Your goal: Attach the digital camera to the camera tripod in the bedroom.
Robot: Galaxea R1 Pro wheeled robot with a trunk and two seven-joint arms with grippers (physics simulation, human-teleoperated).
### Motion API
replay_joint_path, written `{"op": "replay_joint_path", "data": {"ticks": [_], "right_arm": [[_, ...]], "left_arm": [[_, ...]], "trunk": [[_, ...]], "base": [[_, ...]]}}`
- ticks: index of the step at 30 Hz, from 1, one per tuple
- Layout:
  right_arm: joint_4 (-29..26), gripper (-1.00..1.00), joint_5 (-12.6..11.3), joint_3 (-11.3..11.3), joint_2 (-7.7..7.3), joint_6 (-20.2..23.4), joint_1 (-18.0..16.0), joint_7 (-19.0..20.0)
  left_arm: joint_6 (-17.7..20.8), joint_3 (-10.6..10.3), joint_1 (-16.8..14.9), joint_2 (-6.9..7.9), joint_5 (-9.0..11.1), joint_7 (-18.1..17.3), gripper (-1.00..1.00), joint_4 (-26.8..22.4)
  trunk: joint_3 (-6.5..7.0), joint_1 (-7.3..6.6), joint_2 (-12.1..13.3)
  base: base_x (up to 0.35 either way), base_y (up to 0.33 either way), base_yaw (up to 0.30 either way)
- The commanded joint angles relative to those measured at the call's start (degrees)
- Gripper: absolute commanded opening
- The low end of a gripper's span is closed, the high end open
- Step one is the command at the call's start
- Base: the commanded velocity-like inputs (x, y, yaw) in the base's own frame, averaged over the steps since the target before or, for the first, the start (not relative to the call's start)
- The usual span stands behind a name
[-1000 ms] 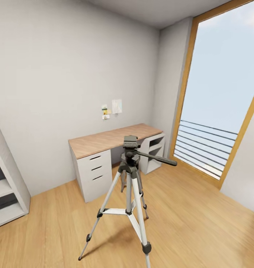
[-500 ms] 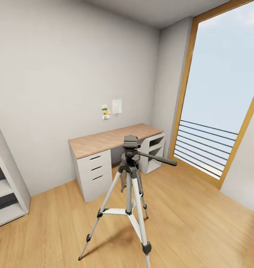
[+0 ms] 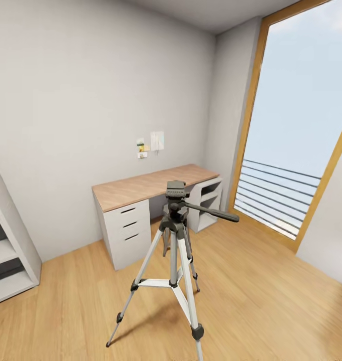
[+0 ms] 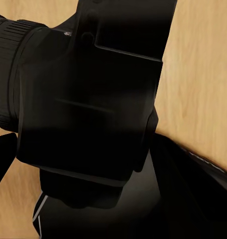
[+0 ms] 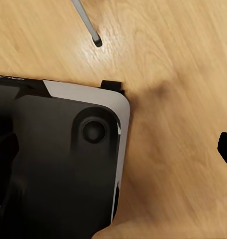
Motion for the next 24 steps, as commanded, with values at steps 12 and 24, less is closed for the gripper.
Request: {"op": "replay_joint_path", "data": {"ticks": [12, 24], "right_arm": [[0.2, 1.00, 0.5, -0.5, -0.01, -0.3, -0.1, 0.1], [0.2, 1.00, 0.5, -0.5, -0.01, -0.3, -0.1, 0.0]], "left_arm": [[0.0, -0.5, 0.0, -0.03, 0.3, 0.1, -1.00, 0.0], [0.0, -0.5, 0.0, -0.01, 0.3, 0.1, -1.00, 0.0]], "trunk": [[-1.17, 0.01, -0.1], [-2.26, 0.01, -0.1]], "base": [[0.000, 0.000, 0.000], [0.000, 0.000, 0.000]]}}
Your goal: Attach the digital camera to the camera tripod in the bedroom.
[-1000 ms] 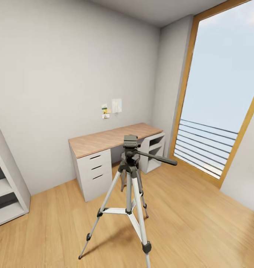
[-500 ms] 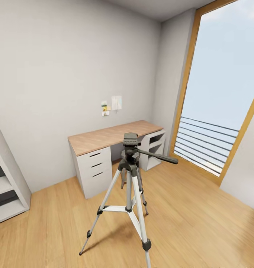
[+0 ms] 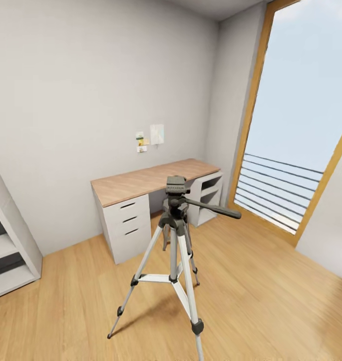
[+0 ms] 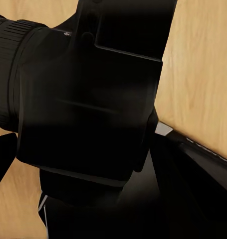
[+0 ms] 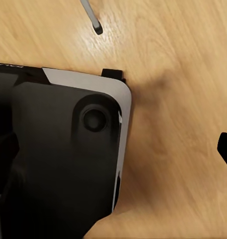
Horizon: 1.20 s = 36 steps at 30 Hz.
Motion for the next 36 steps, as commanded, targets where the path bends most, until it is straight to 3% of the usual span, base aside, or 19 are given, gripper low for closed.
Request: {"op": "replay_joint_path", "data": {"ticks": [1, 13, 33, 36], "right_arm": [[0.2, 1.00, 0.5, -0.5, -0.03, -0.3, -0.1, 0.1], [0.2, 1.00, 0.5, -0.5, -0.03, -0.4, -0.1, 0.1], [0.1, 1.00, 0.6, -0.7, -0.03, -0.1, -0.1, 0.5], [-1.1, 1.00, 1.5, -0.4, -0.67, -0.3, -0.1, -0.2]], "left_arm": [[0.0, -0.5, 0.0, -0.01, 0.3, 0.1, -1.00, 0.0], [0.0, -0.5, 0.0, -0.04, 0.3, 0.1, -1.00, 0.0], [0.0, -0.5, 0.0, -0.04, 0.3, 0.1, -1.00, 0.0], [0.0, -0.5, 0.0, -0.10, 0.3, 0.1, -1.00, 0.0]], "trunk": [[-0.17, 0.01, -0.1], [-1.23, 0.01, -0.1], [-1.34, 0.01, -0.1], [-1.34, 0.01, -0.1]], "base": [[0.000, 0.000, 0.000], [0.000, 0.000, 0.000], [0.000, 0.000, 0.000], [0.000, 0.000, 0.000]]}}
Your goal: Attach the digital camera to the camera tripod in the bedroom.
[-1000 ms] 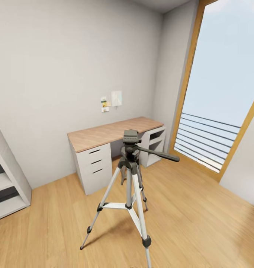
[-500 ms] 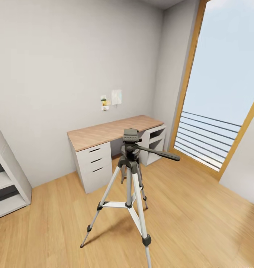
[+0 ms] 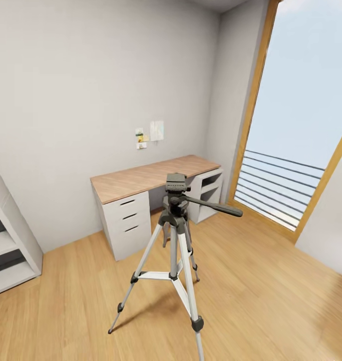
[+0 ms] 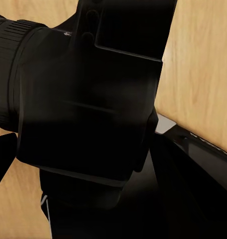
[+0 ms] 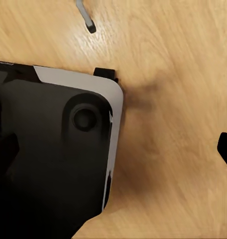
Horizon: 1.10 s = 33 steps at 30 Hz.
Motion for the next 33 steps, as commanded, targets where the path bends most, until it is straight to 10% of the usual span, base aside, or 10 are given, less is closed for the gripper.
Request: {"op": "replay_joint_path", "data": {"ticks": [1, 7, 12, 16, 33], "right_arm": [[-6.2, 1.00, 1.1, -0.6, -0.37, 0.5, 0.0, 0.5], [-31.1, 1.00, 0.6, -0.7, -0.26, 17.0, 0.0, 2.0], [-60.4, 1.00, -1.0, -0.8, 0.13, 39.7, 0.1, 9.9], [-74.8, 1.00, -2.3, -0.8, 0.26, 49.8, 0.0, 16.2], [-86.0, 1.00, -3.0, 0.4, 3.70, 59.2, -9.9, 26.0]], "left_arm": [[0.0, -0.5, 0.0, -0.03, 0.3, 0.1, -1.00, 0.0], [0.0, -0.5, 0.0, -0.03, 0.3, 0.1, -1.00, 0.0], [0.0, -0.5, 0.0, -0.03, 0.3, 0.1, -1.00, 0.0], [0.0, -0.5, 0.0, -0.03, 0.3, 0.1, -1.00, 0.0], [0.0, -0.6, 0.0, -0.11, 0.0, -0.1, -1.00, 0.0]], "trunk": [[-0.07, 0.01, -0.1], [-0.07, 0.01, -0.1], [-0.07, 0.01, -0.1], [-0.07, 0.01, -0.1], [-0.07, 0.01, -0.1]], "base": [[0.000, 0.000, 0.000], [0.000, 0.000, 0.000], [0.000, 0.000, 0.000], [0.000, 0.000, 0.000], [0.000, 0.000, 0.000]]}}
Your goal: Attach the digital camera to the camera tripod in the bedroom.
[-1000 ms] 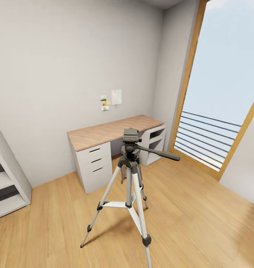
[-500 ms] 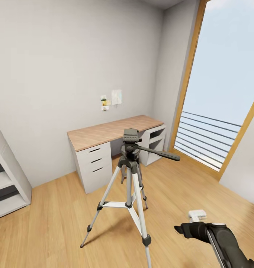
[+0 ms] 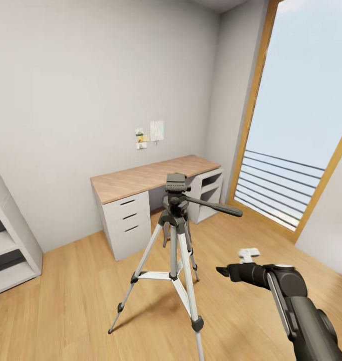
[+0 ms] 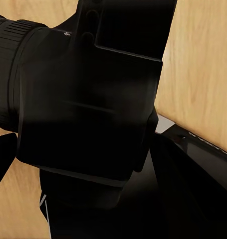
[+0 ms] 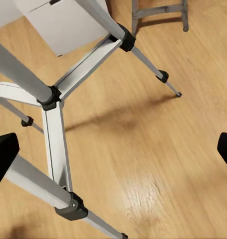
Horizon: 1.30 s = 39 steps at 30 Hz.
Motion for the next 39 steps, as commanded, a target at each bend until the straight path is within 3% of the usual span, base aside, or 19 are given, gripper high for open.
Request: {"op": "replay_joint_path", "data": {"ticks": [1, 28, 31, 35, 39], "right_arm": [[-0.1, 1.00, 0.6, 0.1, 0.13, 0.1, -0.1, 0.6], [-0.1, 1.00, 0.4, 0.8, 0.76, -0.1, -0.2, 0.9], [0.2, 1.00, 0.4, 1.2, 1.71, -1.0, -0.1, 1.1], [0.4, 1.00, 0.3, 3.2, 4.18, -5.3, -0.1, 1.8], [0.7, 1.00, 0.3, 5.0, 5.13, -7.7, -0.1, 3.1]], "left_arm": [[0.0, -0.5, 0.0, 0.00, 0.3, 0.1, -1.00, 0.0], [0.1, -0.5, 0.0, -0.01, 0.2, 0.1, -1.00, 0.0], [0.1, -0.5, 0.0, -0.01, 0.3, 0.1, -1.00, 0.0], [0.1, -0.5, 0.0, -0.01, 0.3, 0.1, -1.00, 0.0], [0.1, -0.5, 0.0, -0.01, 0.4, 0.1, -1.00, 0.0]], "trunk": [[-0.08, 0.01, -0.1], [-0.08, 0.01, -0.1], [-0.08, 0.01, -0.1], [-0.08, 0.01, -0.1], [-0.08, 0.01, -0.1]], "base": [[0.000, 0.000, 0.000], [-0.065, 0.000, 0.000], [0.000, 0.000, 0.000], [0.000, 0.000, 0.000], [0.000, 0.000, 0.000]]}}
